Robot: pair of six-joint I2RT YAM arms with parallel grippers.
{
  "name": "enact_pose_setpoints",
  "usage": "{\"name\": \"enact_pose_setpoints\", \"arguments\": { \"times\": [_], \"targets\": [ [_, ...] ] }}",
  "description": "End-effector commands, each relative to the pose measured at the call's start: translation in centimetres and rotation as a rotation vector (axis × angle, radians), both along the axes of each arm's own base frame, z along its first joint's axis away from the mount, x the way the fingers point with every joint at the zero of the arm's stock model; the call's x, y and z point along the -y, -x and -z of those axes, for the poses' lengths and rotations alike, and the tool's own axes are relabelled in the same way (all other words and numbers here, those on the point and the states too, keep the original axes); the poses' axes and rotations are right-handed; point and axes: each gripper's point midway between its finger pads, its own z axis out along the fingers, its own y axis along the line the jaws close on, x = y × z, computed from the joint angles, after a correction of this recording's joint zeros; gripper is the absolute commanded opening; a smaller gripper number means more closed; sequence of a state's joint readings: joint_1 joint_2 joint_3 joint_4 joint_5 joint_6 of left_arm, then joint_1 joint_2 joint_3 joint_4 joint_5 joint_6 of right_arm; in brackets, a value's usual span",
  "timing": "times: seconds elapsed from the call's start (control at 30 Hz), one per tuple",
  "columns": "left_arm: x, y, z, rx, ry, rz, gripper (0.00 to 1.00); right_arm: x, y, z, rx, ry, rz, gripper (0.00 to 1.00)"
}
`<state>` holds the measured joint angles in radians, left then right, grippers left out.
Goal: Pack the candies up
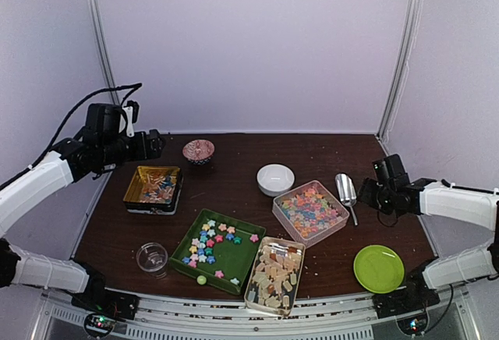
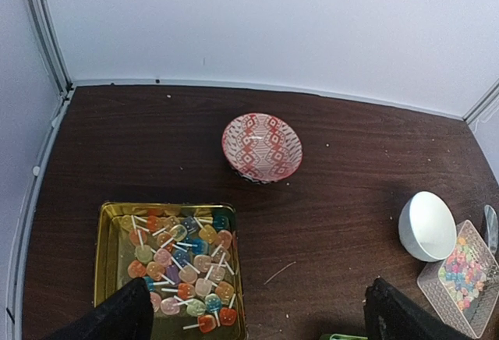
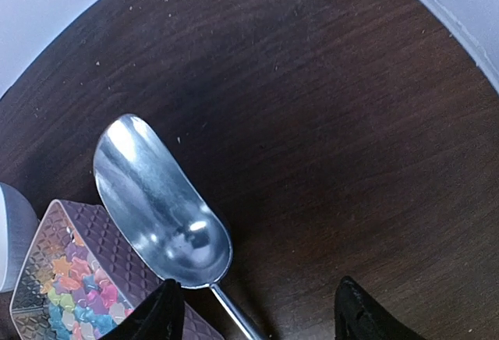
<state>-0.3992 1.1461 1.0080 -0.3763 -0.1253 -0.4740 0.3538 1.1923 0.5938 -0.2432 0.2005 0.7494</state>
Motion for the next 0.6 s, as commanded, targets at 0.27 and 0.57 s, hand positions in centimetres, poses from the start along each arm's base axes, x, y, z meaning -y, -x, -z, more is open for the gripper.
{"name": "enact_pose_setpoints", "arguments": {
  "times": [0.27,0.57],
  "targets": [
    [0.3,-0.5,-0.8,-0.016,0.071,0.010,0.96,-1.5,1.8,4.3,-0.156,-0.035,-0.029,0.58],
    [0.3,-0.4,-1.0,-0.018,0.071,0.013,0.95,-3.0,1.6,5.0,-0.215,-0.023,-0.064,0.54]
  ]
}}
